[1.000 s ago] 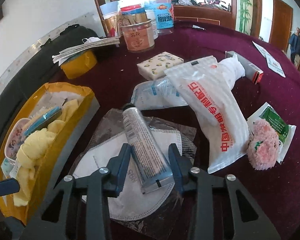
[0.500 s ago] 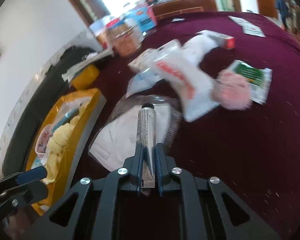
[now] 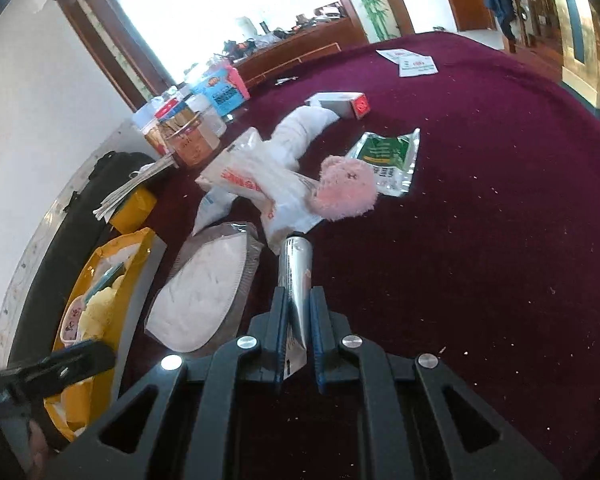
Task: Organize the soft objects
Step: 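Lift the white tube with the right gripper, then grasp the clear bag with the white mask using the left gripper while the right holds the tube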
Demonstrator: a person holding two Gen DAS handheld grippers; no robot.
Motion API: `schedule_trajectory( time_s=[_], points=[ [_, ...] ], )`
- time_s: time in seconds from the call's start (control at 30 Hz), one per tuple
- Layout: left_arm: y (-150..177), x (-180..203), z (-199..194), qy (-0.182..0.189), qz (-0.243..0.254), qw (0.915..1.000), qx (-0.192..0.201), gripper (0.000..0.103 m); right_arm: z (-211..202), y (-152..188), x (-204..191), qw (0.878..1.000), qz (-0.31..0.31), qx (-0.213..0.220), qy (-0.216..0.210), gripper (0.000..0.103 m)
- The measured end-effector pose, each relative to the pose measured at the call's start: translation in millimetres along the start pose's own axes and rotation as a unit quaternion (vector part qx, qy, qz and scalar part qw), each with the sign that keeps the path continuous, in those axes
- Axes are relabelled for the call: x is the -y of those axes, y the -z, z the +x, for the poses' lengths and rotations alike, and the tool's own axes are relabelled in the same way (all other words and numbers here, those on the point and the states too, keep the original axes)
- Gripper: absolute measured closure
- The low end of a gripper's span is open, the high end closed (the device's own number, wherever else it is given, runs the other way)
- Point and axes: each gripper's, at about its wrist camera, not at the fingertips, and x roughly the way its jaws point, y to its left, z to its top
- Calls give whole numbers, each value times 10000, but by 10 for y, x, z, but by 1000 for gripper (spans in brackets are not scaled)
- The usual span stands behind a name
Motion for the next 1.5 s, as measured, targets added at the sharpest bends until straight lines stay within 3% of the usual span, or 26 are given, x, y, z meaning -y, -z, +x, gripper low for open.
schedule_trajectory(
  time_s=[0.17, 0.23, 0.33, 0.47, 0.7, 0.77, 0.93, 1.03, 1.2, 1.5],
  points=[
    [-174, 204, 238, -49, 278, 9996, -53, 24, 91, -18, 93, 9991, 277, -253, -201, 88],
    [-223, 282, 334, -110, 375, 9991, -144, 24, 150, -31, 177, 9971, 514, -425, -375, 76],
    [-238, 327, 396, -37, 368, 9991, -182, 24, 164, -45, 240, 9951, 698, -450, -541, 69],
    [-191, 292, 372, -23, 265, 9995, -172, 24, 197, -69, 116, 9971, 389, -495, -415, 57],
    [-111, 142, 321, -96, 83, 9998, -180, 24, 389, -126, -168, 9971, -368, -575, 345, 60],
    [-107, 113, 330, -107, 45, 9998, -185, 24, 411, -108, -203, 9954, -519, -596, 537, 75],
    [-106, 113, 348, -68, 42, 9998, -202, 24, 386, -103, -179, 9958, -500, -542, 541, 76],
    [-114, 146, 353, -79, 116, 9997, -202, 24, 219, -111, -86, 9993, -211, -187, 260, 76],
    [-162, 288, 421, -170, 357, 9990, -216, 24, 20, -110, 25, 9989, 161, 326, 310, 76],
    [-285, 682, 785, -781, 1158, 9900, -206, 24, -12, -163, 192, 9970, 615, 401, 224, 76]
  ],
)
